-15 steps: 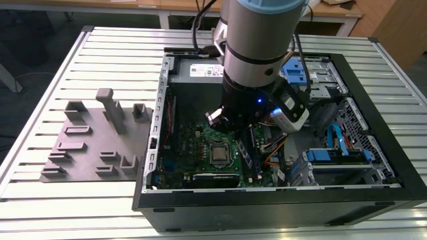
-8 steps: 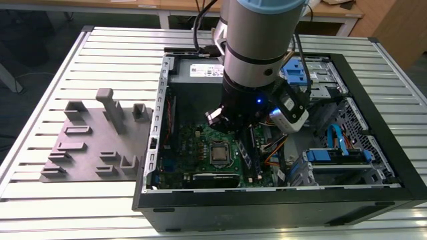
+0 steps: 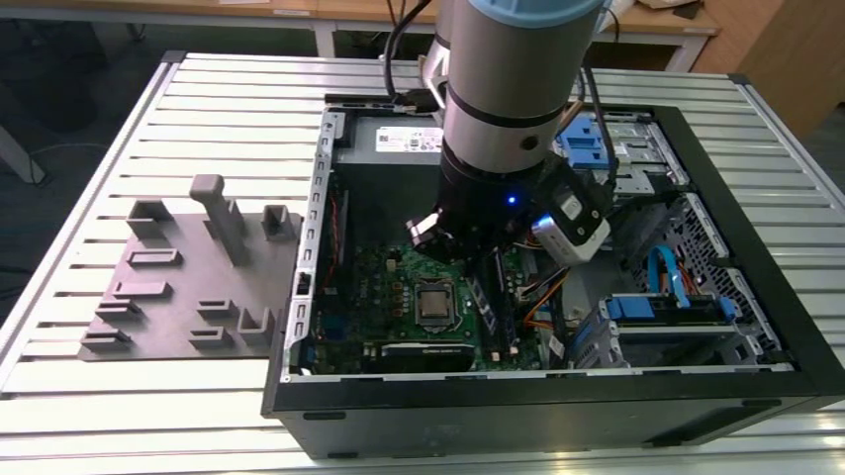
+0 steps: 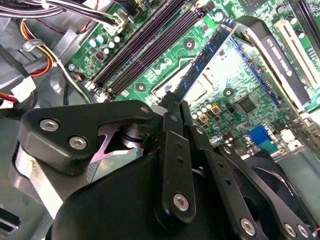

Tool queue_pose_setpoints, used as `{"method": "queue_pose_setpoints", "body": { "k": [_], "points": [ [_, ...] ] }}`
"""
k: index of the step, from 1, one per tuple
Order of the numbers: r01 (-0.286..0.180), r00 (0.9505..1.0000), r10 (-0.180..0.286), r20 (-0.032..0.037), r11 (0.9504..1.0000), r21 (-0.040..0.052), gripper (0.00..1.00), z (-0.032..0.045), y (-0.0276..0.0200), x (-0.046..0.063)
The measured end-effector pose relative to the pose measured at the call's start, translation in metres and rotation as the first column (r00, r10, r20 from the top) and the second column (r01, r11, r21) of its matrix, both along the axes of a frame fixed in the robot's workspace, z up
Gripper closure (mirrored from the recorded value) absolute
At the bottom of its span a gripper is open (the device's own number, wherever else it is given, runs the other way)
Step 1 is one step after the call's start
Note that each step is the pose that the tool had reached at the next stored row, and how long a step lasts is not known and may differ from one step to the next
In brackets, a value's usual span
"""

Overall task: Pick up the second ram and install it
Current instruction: 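Insert the second ram into the second slot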

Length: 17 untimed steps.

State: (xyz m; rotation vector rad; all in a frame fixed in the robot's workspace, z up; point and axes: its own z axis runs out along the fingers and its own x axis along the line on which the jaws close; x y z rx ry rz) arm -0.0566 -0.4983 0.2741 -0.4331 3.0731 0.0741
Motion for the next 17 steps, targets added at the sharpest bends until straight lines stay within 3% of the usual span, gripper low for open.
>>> {"method": "queue_pose_setpoints", "body": {
  "k": [11,17],
  "points": [
    [0.075,0.9972,-0.075,0.0000,0.9972,0.0001,0.86,-0.0001,0.0000,0.0000],
    [0.120,0.9928,-0.120,0.0000,0.9928,0.0001,0.86,-0.0002,0.0000,0.0000]
  ]
}}
